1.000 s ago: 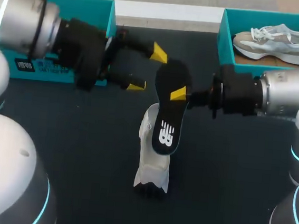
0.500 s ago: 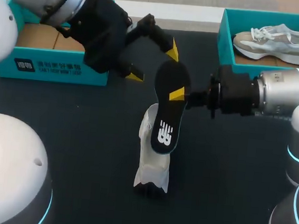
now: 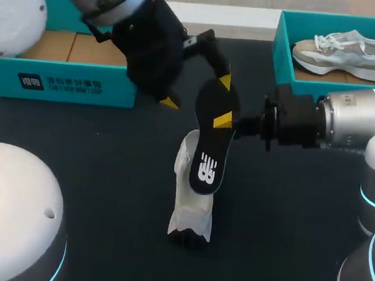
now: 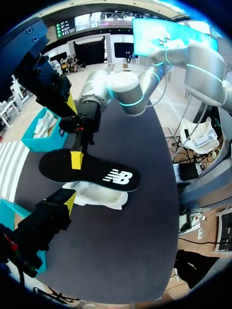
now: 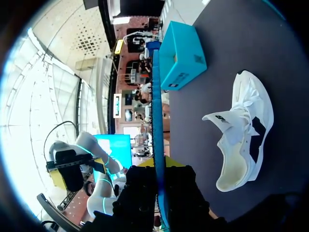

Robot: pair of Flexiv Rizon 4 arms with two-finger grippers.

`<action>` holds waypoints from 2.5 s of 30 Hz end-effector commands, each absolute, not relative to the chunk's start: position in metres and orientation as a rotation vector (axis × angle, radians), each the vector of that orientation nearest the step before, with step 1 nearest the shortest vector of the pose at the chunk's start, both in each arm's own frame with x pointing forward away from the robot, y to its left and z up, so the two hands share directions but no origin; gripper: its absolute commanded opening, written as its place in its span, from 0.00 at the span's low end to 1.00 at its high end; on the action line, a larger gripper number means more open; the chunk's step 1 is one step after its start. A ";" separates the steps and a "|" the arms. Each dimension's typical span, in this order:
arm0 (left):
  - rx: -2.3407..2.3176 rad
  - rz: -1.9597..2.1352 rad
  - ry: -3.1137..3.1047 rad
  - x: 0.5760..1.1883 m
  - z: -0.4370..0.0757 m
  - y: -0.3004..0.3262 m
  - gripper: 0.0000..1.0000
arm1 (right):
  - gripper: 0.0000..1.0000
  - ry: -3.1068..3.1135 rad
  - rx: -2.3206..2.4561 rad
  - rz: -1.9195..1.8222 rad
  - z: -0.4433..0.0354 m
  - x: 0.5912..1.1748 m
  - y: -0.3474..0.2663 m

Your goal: Take the shoe out of the shoebox, open the shoe tongue, remove and reinsert the insole, then place the shoe into the shoebox

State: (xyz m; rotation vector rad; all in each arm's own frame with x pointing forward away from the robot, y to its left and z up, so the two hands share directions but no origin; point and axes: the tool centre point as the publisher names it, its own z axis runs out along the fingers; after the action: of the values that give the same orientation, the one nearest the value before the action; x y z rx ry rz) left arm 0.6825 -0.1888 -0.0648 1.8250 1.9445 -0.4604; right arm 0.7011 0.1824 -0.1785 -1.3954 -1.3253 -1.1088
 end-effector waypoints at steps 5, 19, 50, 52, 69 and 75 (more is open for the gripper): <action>2.080 0.031 2.218 0.693 -0.067 -0.207 1.00 | 0.00 -1.321 -1.393 -1.107 -0.182 0.700 0.185; 2.111 0.115 2.231 0.702 -0.070 -0.204 1.00 | 0.00 -1.331 -1.381 -1.113 -0.181 0.701 0.181; 1.651 -0.571 1.801 0.708 -0.085 -0.176 1.00 | 0.00 -1.328 -1.396 -1.126 -0.175 0.693 0.168; 1.597 -0.621 1.764 0.708 -0.082 -0.173 1.00 | 0.00 -1.325 -1.397 -1.130 -0.175 0.693 0.168; 1.329 -1.021 1.581 0.719 -0.077 -0.146 1.00 | 0.00 -1.308 -1.385 -1.149 -0.176 0.688 0.169; 1.329 -1.021 1.581 0.719 -0.077 -0.146 1.00 | 0.00 -1.313 -1.374 -1.140 -0.177 0.687 0.167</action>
State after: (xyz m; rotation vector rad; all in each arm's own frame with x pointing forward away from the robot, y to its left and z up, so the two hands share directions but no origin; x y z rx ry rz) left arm 0.7196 -0.1496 -0.0697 1.6509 1.9224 -0.7401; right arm 0.6861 0.1678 -0.1757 -1.3742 -1.3120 -1.1441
